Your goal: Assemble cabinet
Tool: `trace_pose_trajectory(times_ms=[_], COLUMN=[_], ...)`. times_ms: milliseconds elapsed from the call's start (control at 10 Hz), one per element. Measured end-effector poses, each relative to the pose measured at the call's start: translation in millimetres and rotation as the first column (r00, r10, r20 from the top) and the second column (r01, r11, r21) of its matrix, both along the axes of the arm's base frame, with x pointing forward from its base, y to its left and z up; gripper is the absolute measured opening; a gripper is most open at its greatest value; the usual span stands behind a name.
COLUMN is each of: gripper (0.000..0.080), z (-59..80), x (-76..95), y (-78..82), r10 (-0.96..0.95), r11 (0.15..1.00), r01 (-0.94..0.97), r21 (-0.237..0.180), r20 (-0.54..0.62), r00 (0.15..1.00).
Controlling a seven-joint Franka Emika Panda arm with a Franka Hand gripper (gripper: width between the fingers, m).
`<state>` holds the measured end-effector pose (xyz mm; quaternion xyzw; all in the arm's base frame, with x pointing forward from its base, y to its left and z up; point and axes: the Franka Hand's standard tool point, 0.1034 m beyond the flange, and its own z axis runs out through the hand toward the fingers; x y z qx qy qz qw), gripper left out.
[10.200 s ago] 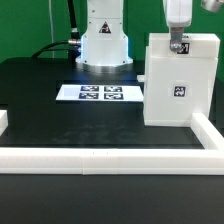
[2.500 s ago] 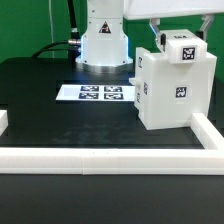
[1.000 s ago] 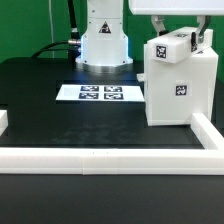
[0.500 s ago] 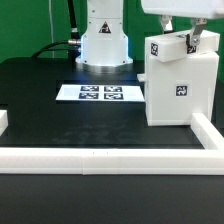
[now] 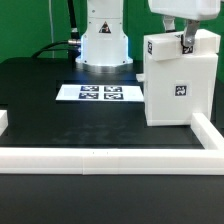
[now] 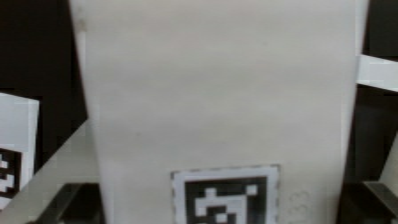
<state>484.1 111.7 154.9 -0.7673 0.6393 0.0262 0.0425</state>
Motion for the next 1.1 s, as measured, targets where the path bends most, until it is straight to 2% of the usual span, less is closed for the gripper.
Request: trace_pose_trajectory(times_ms=[500, 600, 1100], gripper=[0.0560, 0.0560, 0.0560], z=[-0.9, -1.7, -3.6], x=[-1.0, -1.9, -2.0], y=[3.1, 4.1, 1.6], r10=[-0.252, -0.344, -0.408], r11=[0.968, 0.939, 0.912], r01=[0.252, 0.344, 0.409], r21=[0.000, -0.002, 0.010], r20=[-0.028, -0.039, -0.054], r00=[0.967, 0.938, 0.911])
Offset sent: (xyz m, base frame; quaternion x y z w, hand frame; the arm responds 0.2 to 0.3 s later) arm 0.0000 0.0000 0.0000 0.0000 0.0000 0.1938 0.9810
